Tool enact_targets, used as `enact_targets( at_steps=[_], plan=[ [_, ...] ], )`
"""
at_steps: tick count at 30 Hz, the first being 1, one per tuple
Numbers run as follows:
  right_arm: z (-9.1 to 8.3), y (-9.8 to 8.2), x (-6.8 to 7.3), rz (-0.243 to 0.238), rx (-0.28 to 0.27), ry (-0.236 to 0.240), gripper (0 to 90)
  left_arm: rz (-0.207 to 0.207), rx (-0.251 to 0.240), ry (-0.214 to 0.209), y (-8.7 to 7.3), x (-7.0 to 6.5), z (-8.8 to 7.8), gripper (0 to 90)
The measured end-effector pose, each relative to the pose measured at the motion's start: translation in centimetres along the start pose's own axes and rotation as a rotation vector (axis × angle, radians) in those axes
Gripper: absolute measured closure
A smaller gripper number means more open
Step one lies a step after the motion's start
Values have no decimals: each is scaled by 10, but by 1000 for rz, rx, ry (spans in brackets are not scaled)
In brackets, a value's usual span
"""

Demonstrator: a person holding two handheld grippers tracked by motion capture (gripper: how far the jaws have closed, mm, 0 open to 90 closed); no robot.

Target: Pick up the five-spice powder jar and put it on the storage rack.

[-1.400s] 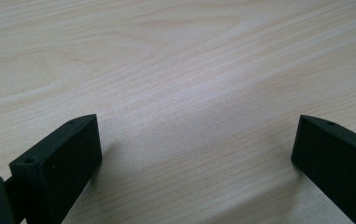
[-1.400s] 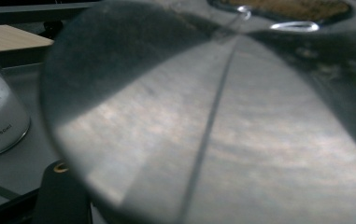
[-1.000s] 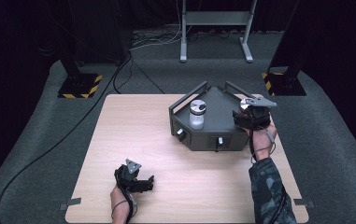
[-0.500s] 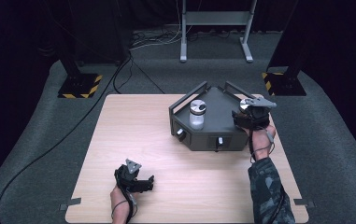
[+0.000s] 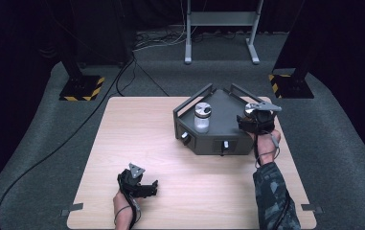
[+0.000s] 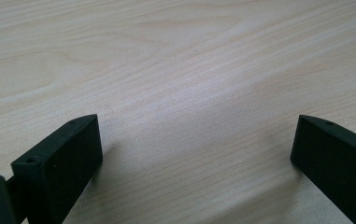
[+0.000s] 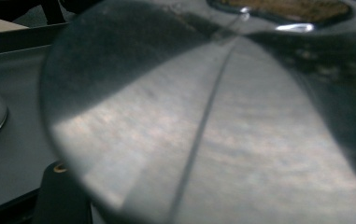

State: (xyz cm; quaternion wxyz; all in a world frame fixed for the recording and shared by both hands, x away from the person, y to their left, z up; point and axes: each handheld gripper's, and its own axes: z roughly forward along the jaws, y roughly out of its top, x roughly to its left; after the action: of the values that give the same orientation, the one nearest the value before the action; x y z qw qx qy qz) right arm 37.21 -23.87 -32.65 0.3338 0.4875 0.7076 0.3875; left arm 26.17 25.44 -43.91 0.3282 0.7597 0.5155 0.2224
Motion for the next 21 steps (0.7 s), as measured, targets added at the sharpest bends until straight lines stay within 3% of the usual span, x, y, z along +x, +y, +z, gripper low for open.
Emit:
enact_targets(
  at_steps=[10,21],
  plan=[
    [1,-9,-10,59,-23,30,297,1,0,0,0,0,0,19],
    [1,-9,-12,60,-22,37,297,0,-1,0,0,0,0,20]
  ],
)
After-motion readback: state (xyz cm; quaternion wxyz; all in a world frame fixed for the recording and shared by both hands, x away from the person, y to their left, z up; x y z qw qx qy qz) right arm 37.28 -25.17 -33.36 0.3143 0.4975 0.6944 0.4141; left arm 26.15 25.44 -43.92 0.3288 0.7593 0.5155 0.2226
